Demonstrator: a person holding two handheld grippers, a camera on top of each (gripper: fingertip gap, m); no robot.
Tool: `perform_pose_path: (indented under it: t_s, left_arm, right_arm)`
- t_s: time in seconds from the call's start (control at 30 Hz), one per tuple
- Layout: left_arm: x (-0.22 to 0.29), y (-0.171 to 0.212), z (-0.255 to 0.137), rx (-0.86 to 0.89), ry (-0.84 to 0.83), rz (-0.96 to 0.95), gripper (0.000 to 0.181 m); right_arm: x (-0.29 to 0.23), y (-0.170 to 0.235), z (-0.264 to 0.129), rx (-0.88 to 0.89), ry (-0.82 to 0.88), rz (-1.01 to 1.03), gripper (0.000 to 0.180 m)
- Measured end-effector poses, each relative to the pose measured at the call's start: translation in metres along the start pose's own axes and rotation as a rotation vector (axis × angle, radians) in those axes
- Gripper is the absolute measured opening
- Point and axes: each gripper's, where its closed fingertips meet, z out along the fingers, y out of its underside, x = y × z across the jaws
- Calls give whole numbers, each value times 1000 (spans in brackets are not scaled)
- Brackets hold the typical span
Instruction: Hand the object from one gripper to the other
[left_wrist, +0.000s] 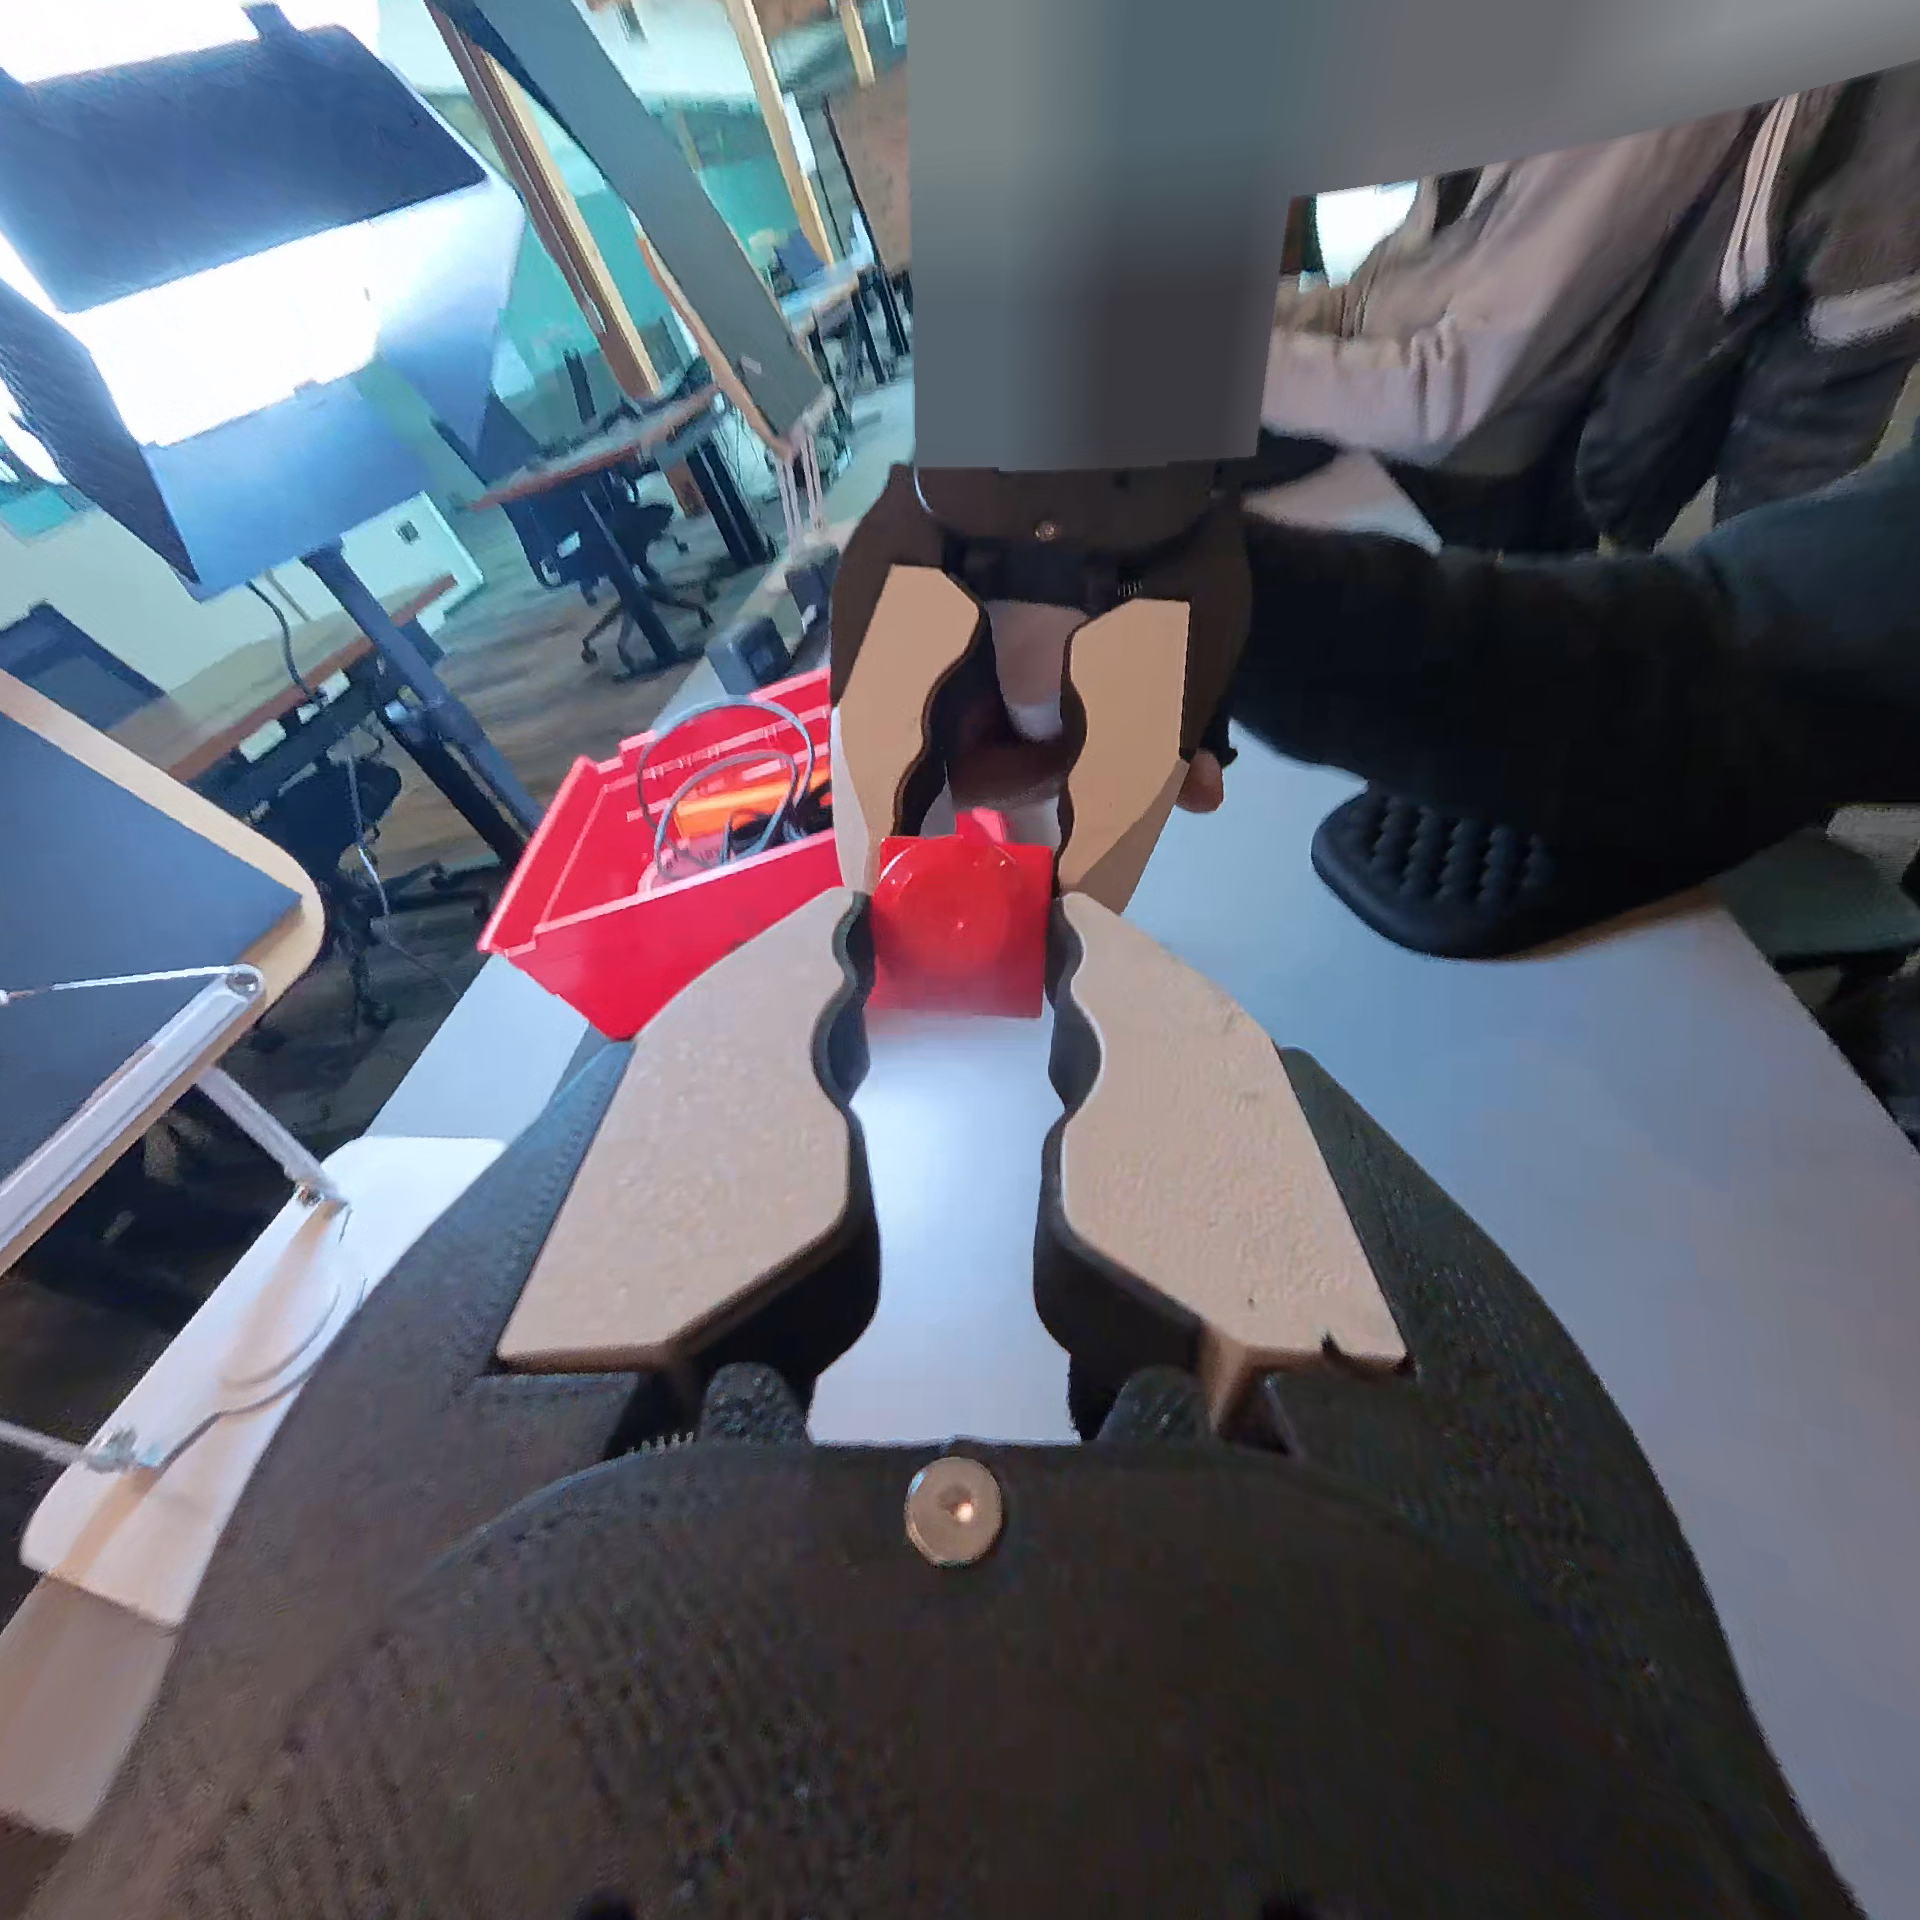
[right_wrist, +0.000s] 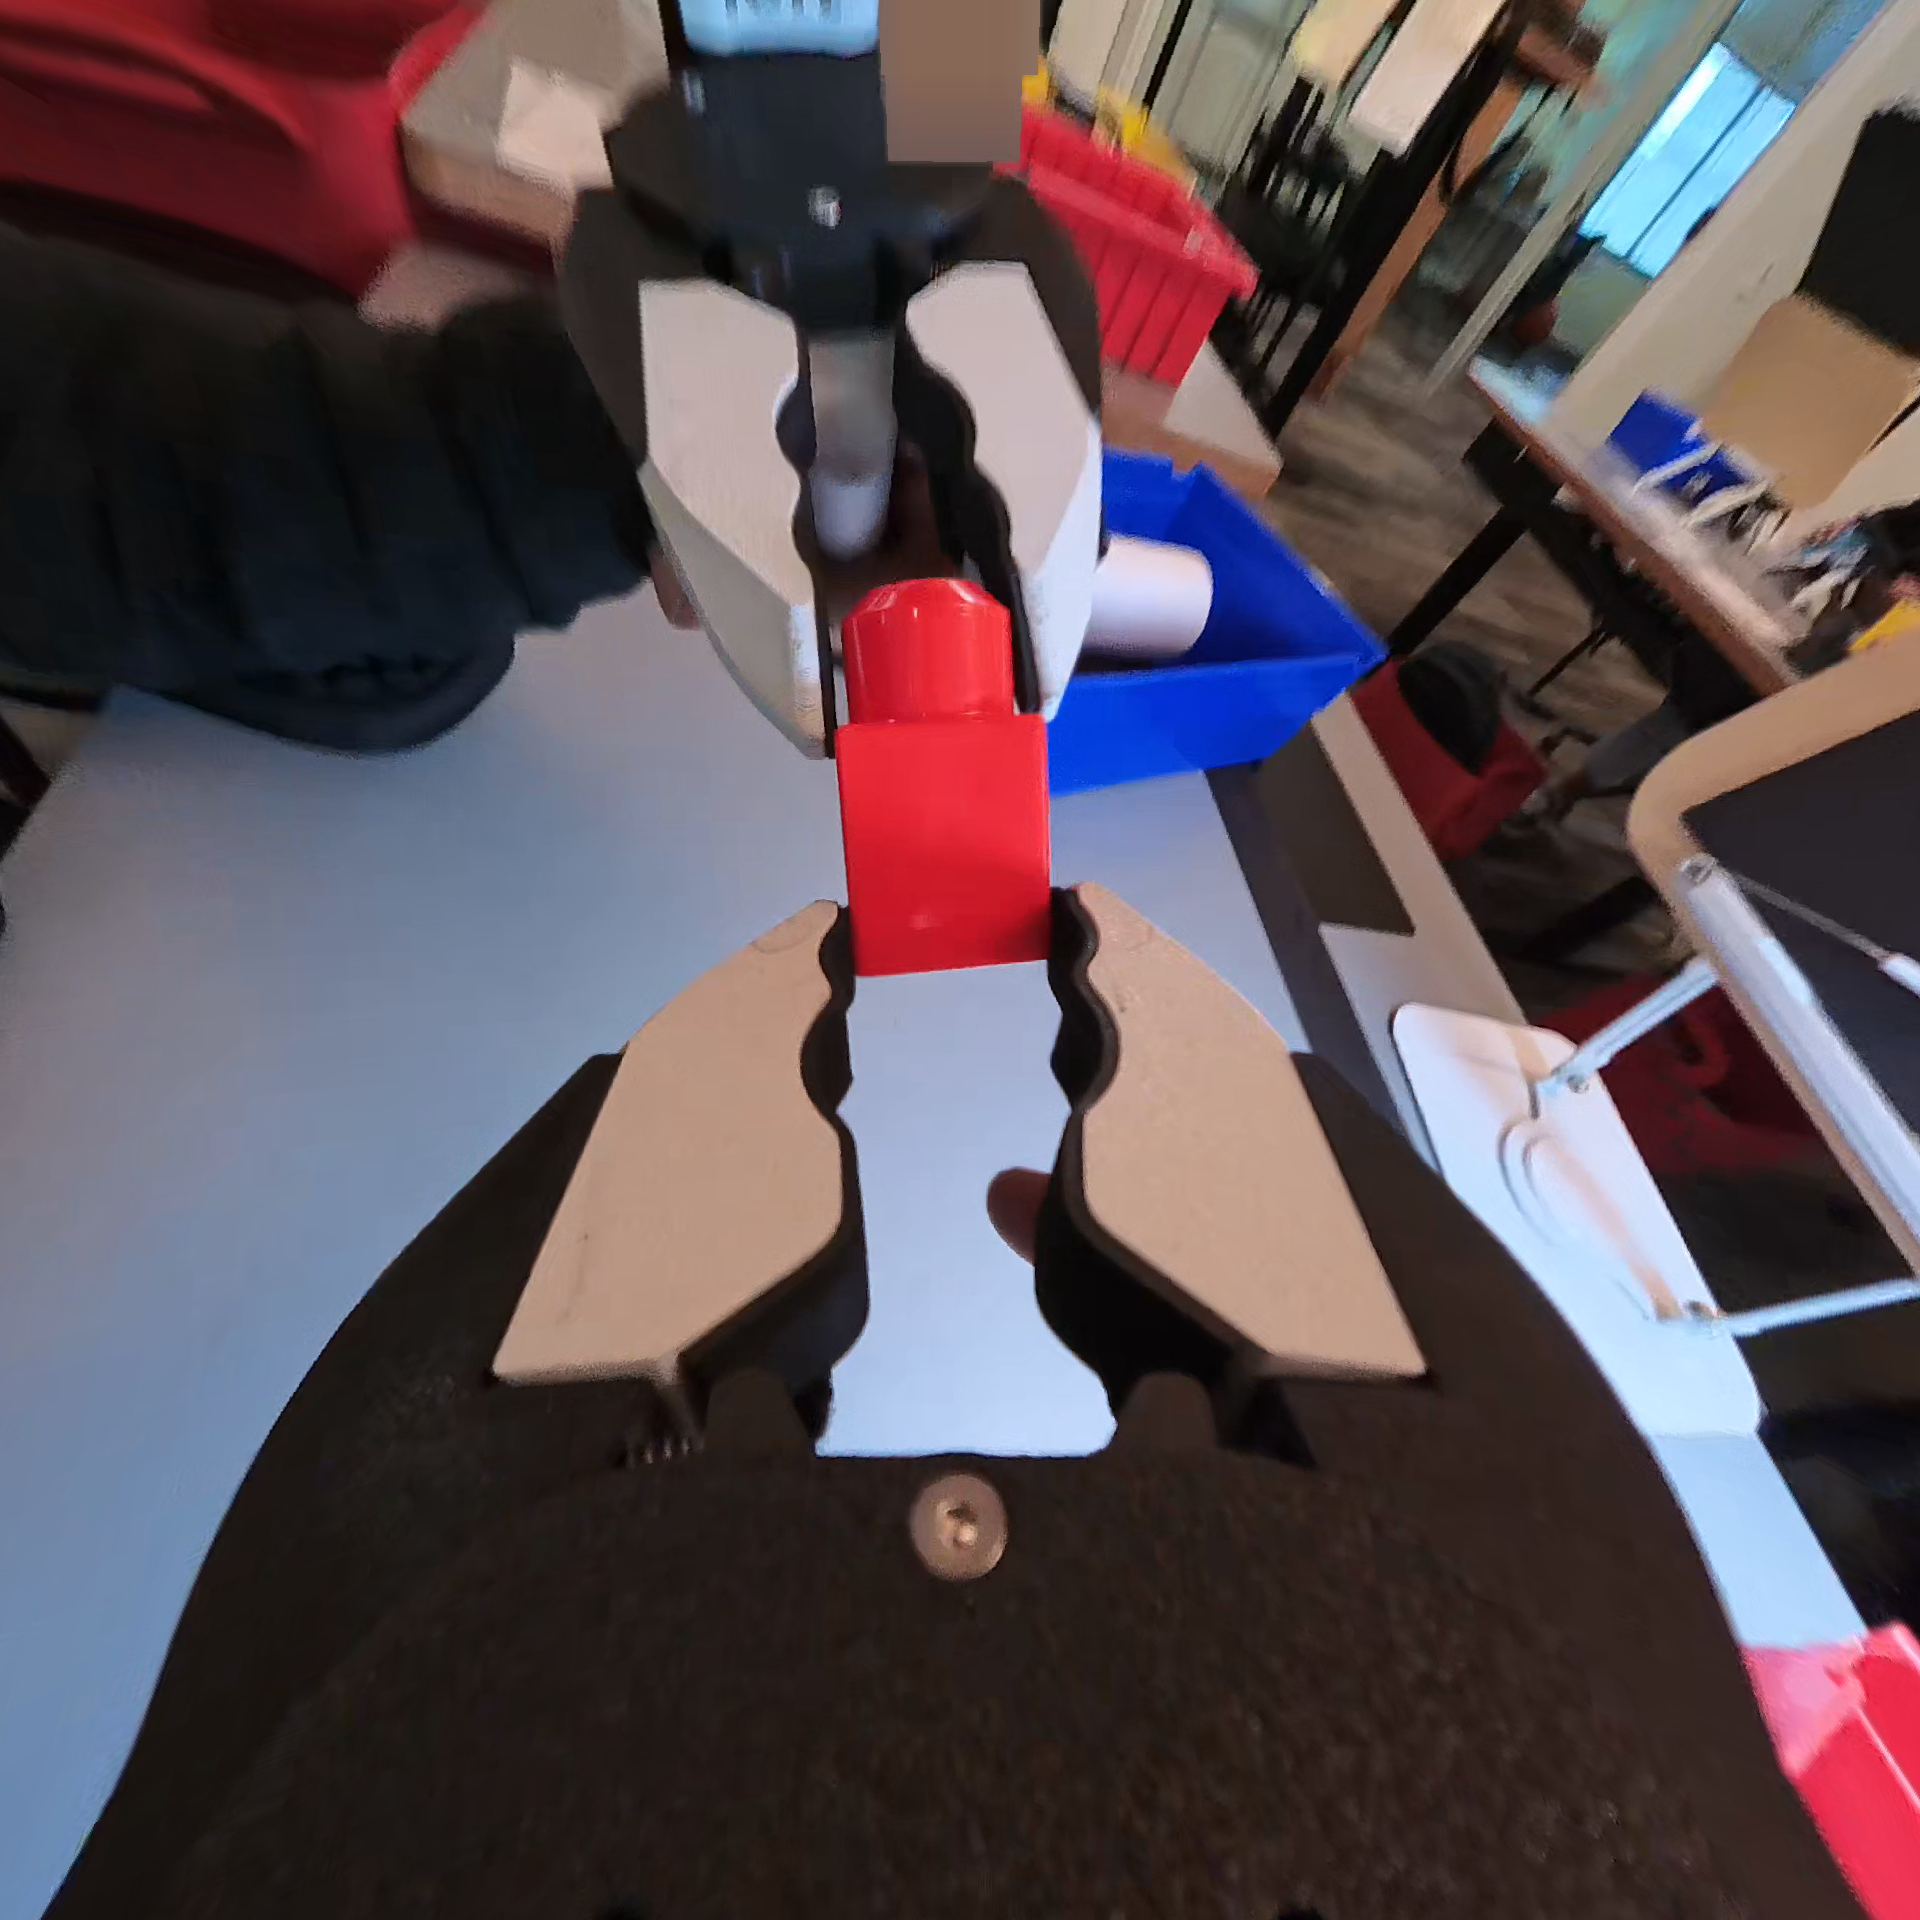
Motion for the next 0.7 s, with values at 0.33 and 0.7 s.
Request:
perform_pose_path:
  t_s: [0.33,0.7]
  left_arm:
    - [-14,-39,-9,425,-1,-222,31]
    - [-13,6,1,-22,-79,-12,49]
  right_arm:
    - [10,-42,-7,379,-39,187,37]
    - [15,3,-2,-77,145,-138,36]
